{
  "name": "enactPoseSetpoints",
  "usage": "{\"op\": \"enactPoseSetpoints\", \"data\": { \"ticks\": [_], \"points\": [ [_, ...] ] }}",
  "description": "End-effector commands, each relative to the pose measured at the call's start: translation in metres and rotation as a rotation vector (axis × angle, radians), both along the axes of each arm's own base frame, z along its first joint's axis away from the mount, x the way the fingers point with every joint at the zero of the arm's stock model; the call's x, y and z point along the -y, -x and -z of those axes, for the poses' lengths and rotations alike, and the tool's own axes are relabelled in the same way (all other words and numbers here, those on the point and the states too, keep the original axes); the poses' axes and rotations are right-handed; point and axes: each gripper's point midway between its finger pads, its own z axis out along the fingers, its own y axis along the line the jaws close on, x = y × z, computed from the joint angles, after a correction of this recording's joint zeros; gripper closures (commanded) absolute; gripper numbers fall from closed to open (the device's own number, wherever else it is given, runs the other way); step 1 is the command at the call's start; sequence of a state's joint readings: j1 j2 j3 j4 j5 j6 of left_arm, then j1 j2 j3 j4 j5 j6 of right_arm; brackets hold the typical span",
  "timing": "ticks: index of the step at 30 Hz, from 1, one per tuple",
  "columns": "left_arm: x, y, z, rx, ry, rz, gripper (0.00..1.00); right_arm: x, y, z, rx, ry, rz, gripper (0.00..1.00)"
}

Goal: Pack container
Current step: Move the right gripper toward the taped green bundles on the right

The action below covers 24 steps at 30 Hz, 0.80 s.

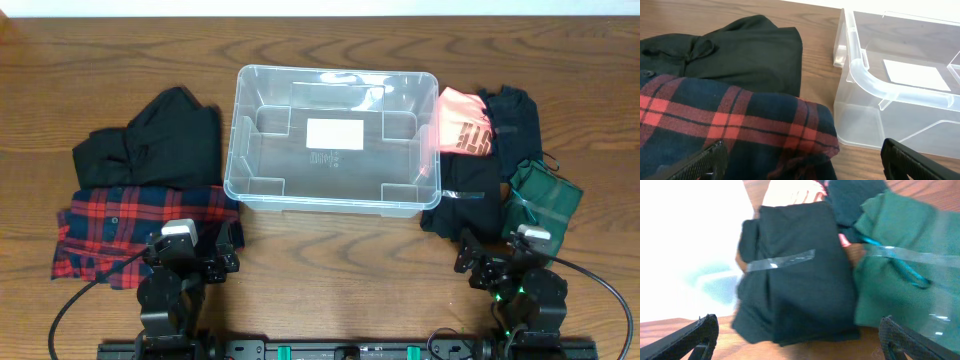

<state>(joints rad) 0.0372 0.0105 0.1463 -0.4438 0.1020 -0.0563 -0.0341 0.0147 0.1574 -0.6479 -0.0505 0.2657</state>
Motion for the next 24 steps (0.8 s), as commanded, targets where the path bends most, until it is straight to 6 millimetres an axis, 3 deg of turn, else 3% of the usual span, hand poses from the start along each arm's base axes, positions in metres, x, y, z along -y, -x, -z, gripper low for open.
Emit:
{"op": "enactPoseSetpoints", "data": {
  "ticks": [1,5,11,17,21,24],
  "points": [
    [0.002,0.000,0.006,-0.008,0.011,0.007,0.02,-0.019,0.000,-0.007,0.018,-0.104,-0.068,0.01],
    [0.002,0.000,0.006,-0.008,0.011,0.007,0.02,-0.021,-0.001,-0.031,0.077,-0.062,-0.101,0.01],
    [0.002,0.000,0.006,-0.008,0.011,0.007,0.02,-0.013,0.000,-0.089,0.152,-0.009,-0.070,0.01],
    [0.002,0.000,0.006,-0.008,0.011,0.007,0.02,-0.012,-0.010,-0.111,-0.055,-0.030,-0.063,0.01],
    [0.002,0.000,0.006,-0.008,0.011,0.007,0.02,-0.011,-0.034,-0.123,-0.233,-0.046,-0.055,0.01],
    [0.002,0.000,0.006,-0.008,0.011,0.007,0.02,0.001,-0.053,-0.129,-0.367,-0.062,-0.009,0.01]
  ]
}}
